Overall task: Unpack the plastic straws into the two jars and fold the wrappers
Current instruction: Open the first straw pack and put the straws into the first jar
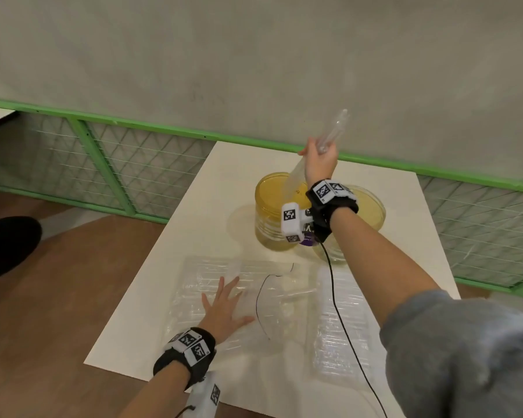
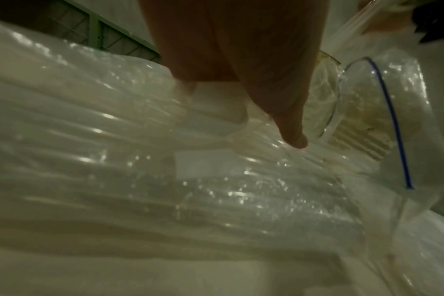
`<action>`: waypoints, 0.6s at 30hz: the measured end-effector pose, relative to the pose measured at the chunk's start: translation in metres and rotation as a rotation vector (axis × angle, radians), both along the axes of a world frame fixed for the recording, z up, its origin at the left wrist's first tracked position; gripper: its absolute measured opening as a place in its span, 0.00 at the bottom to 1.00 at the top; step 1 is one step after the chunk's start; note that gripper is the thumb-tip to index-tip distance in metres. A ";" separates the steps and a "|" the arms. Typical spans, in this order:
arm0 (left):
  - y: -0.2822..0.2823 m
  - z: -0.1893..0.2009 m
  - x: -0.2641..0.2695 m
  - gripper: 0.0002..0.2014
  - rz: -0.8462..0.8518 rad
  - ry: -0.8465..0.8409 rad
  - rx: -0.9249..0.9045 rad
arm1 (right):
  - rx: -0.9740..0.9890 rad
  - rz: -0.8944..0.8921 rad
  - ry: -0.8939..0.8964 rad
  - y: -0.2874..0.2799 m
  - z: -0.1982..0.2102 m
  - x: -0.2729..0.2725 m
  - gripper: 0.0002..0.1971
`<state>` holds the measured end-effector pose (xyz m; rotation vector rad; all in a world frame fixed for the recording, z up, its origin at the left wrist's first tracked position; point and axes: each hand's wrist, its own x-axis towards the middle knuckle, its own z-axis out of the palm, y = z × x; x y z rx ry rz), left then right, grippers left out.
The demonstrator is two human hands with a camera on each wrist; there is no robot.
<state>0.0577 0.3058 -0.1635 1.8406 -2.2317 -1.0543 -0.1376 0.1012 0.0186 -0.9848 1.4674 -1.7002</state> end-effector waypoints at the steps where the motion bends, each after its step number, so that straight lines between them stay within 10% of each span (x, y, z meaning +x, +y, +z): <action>1: 0.000 -0.001 0.002 0.57 0.014 0.041 -0.005 | 0.042 0.015 0.027 0.001 -0.013 0.001 0.16; 3: -0.002 -0.001 0.004 0.61 0.059 0.105 0.004 | 0.125 0.036 0.099 0.008 -0.034 -0.001 0.18; 7: -0.004 0.012 0.000 0.35 0.118 0.163 0.044 | 0.280 0.115 0.226 0.017 -0.055 -0.005 0.19; 13: -0.010 0.031 -0.004 0.32 0.187 0.208 0.073 | 0.354 0.214 0.246 0.019 -0.044 -0.013 0.62; 18: -0.014 0.029 -0.002 0.34 0.227 0.256 0.071 | 0.427 0.242 0.215 0.067 -0.045 -0.026 0.69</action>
